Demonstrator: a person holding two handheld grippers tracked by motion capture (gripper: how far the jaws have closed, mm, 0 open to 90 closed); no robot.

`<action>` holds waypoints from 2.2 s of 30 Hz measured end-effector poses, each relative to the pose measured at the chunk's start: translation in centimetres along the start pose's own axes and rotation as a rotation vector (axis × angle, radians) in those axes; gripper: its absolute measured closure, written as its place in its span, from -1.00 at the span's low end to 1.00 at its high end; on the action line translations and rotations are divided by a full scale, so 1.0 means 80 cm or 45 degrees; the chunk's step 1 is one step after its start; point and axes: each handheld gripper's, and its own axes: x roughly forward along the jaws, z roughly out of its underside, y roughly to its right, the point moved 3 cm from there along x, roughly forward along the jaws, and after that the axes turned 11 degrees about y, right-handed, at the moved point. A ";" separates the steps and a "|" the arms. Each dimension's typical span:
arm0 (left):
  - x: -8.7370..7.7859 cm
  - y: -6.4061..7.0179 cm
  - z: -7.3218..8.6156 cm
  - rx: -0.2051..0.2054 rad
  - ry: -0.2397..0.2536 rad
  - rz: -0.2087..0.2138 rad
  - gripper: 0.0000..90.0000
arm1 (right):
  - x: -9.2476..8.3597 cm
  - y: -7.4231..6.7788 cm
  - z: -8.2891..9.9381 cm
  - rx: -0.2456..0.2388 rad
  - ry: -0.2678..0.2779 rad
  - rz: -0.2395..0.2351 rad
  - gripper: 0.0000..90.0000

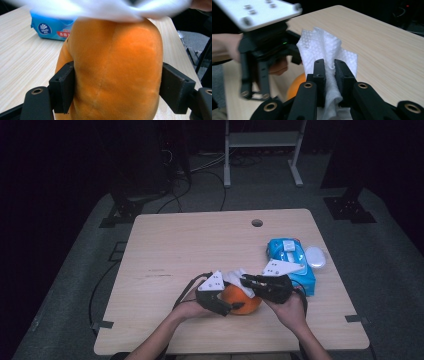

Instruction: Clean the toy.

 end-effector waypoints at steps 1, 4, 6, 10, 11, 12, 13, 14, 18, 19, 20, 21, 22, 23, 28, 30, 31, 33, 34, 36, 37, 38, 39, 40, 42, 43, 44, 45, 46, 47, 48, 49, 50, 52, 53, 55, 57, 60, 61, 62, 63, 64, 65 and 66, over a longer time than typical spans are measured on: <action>0.000 -0.001 0.000 -0.002 0.000 -0.002 -0.48 | 0.000 0.004 0.001 0.011 0.000 0.006 0.76; -0.001 -0.005 0.001 -0.012 0.010 -0.005 -0.48 | -0.006 0.019 0.007 0.041 0.004 0.042 0.76; -0.004 -0.009 0.002 -0.032 0.017 -0.010 -0.48 | -0.012 0.027 0.012 0.063 0.007 0.070 0.76; -0.011 -0.020 0.004 -0.112 0.022 -0.041 -0.48 | -0.021 0.035 0.024 0.107 -0.007 0.087 0.76; -0.011 -0.022 0.005 -0.135 0.030 -0.049 -0.48 | -0.022 0.034 0.027 0.113 -0.018 0.086 0.76; -0.012 -0.024 0.005 -0.151 0.032 -0.056 -0.48 | -0.023 0.032 0.028 0.111 -0.022 0.084 0.77; -0.013 -0.025 0.005 -0.160 0.031 -0.061 -0.48 | -0.024 0.030 0.028 0.108 -0.028 0.080 0.77; -0.013 -0.025 0.005 -0.172 0.031 -0.071 -0.48 | -0.023 0.027 0.027 0.100 -0.027 0.073 0.77; -0.012 -0.025 0.005 -0.182 0.033 -0.074 -0.48 | -0.019 0.008 0.019 0.077 -0.020 0.009 0.77; -0.010 -0.021 0.005 -0.159 0.032 -0.061 -0.48 | -0.016 0.002 0.017 0.057 -0.022 -0.003 0.77; -0.008 -0.019 0.005 -0.129 0.027 -0.048 -0.48 | -0.013 -0.005 0.014 0.043 -0.024 -0.015 0.77; -0.007 -0.015 0.004 -0.101 0.021 -0.039 -0.48 | -0.010 -0.009 0.012 0.034 -0.024 -0.027 0.77; -0.005 -0.012 0.003 -0.070 0.012 -0.030 -0.48 | -0.007 -0.012 0.009 0.027 -0.024 -0.031 0.77; -0.004 -0.008 0.002 -0.041 0.005 -0.019 -0.48 | -0.004 -0.013 0.007 0.018 -0.022 -0.030 0.77; 0.006 0.011 -0.002 0.090 -0.022 0.013 -0.48 | 0.001 -0.004 -0.001 0.021 -0.016 0.009 0.77; 0.006 0.011 -0.003 0.083 -0.021 0.010 -0.47 | 0.000 0.003 0.001 0.029 -0.023 0.027 0.77; 0.006 0.009 -0.003 0.078 -0.015 0.015 -0.47 | -0.001 0.007 0.003 0.035 -0.020 0.031 0.77; 0.004 0.007 -0.002 0.077 -0.015 0.022 -0.47 | -0.005 0.014 0.007 0.058 -0.015 0.045 0.77; 0.003 0.006 -0.002 0.074 -0.013 0.024 -0.46 | -0.007 0.017 0.008 0.062 -0.013 0.055 0.77; 0.000 0.003 -0.001 0.059 -0.010 0.023 -0.46 | -0.013 0.024 0.011 0.079 -0.012 0.077 0.77; -0.002 0.000 0.000 0.046 -0.008 0.020 -0.46 | -0.015 0.026 0.013 0.089 -0.013 0.083 0.77; -0.004 -0.003 0.001 0.023 0.000 0.016 -0.46 | -0.018 0.030 0.016 0.096 -0.013 0.092 0.77; -0.005 -0.006 0.002 0.001 0.005 0.012 -0.46 | -0.020 0.032 0.019 0.107 -0.017 0.094 0.77; -0.007 -0.009 0.002 -0.013 0.007 0.006 -0.46 | -0.021 0.033 0.021 0.118 -0.024 0.098 0.77; -0.010 -0.014 0.003 -0.057 0.021 -0.010 -0.46 | -0.024 0.033 0.026 0.117 -0.034 0.105 0.77; -0.011 -0.018 0.004 -0.088 0.028 -0.015 -0.46 | -0.026 0.034 0.027 0.122 -0.037 0.104 0.77; -0.013 -0.022 0.006 -0.122 0.038 -0.027 -0.46 | -0.027 0.033 0.028 0.125 -0.044 0.104 0.77; -0.016 -0.026 0.007 -0.162 0.050 -0.043 -0.46 | -0.028 0.033 0.029 0.120 -0.046 0.103 0.77; -0.018 -0.030 0.007 -0.203 0.061 -0.058 -0.46 | -0.028 0.031 0.030 0.124 -0.054 0.097 0.77; -0.020 -0.034 0.008 -0.243 0.072 -0.074 -0.46 | -0.028 0.029 0.031 0.121 -0.064 0.087 0.77; -0.021 -0.037 0.008 -0.268 0.078 -0.086 -0.46 | -0.027 0.025 0.031 0.108 -0.072 0.073 0.77; -0.021 -0.038 0.008 -0.276 0.079 -0.095 -0.46 | -0.026 0.020 0.030 0.105 -0.076 0.056 0.77; -0.021 -0.038 0.007 -0.275 0.079 -0.099 -0.46 | -0.023 0.015 0.028 0.090 -0.078 0.036 0.77; -0.017 -0.034 0.006 -0.256 0.073 -0.105 -0.46 | -0.018 0.003 0.023 0.061 -0.080 0.006 0.77; -0.014 -0.029 0.004 -0.230 0.063 -0.107 -0.46 | -0.016 -0.001 0.021 0.050 -0.078 -0.005 0.77; -0.010 -0.021 0.001 -0.173 0.042 -0.108 -0.46 | -0.011 -0.011 0.015 0.018 -0.071 -0.017 0.77; -0.005 -0.013 -0.002 -0.120 0.022 -0.111 -0.46 | -0.008 -0.015 0.010 0.001 -0.063 -0.017 0.77; 0.002 -0.002 -0.005 -0.026 -0.004 -0.105 -0.47 | -0.007 -0.014 0.004 -0.015 -0.047 -0.006 0.77; 0.004 0.002 -0.006 0.001 -0.010 -0.101 -0.47 | -0.008 -0.013 0.003 -0.018 -0.045 0.002 0.77; 0.006 0.005 -0.007 0.028 -0.018 -0.098 -0.47 | -0.008 -0.011 0.002 -0.020 -0.041 0.011 0.77; 0.007 0.008 -0.007 0.043 -0.019 -0.096 -0.47 | -0.009 -0.009 0.001 -0.015 -0.039 0.018 0.77; 0.009 0.011 -0.008 0.065 -0.028 -0.089 -0.47 | -0.010 -0.007 0.000 -0.014 -0.037 0.025 0.77; 0.010 0.013 -0.009 0.079 -0.030 -0.085 -0.47 | -0.012 -0.003 0.000 -0.017 -0.039 0.040 0.77; 0.011 0.014 -0.009 0.087 -0.029 -0.082 -0.48 | -0.014 0.000 0.000 -0.021 -0.042 0.052 0.77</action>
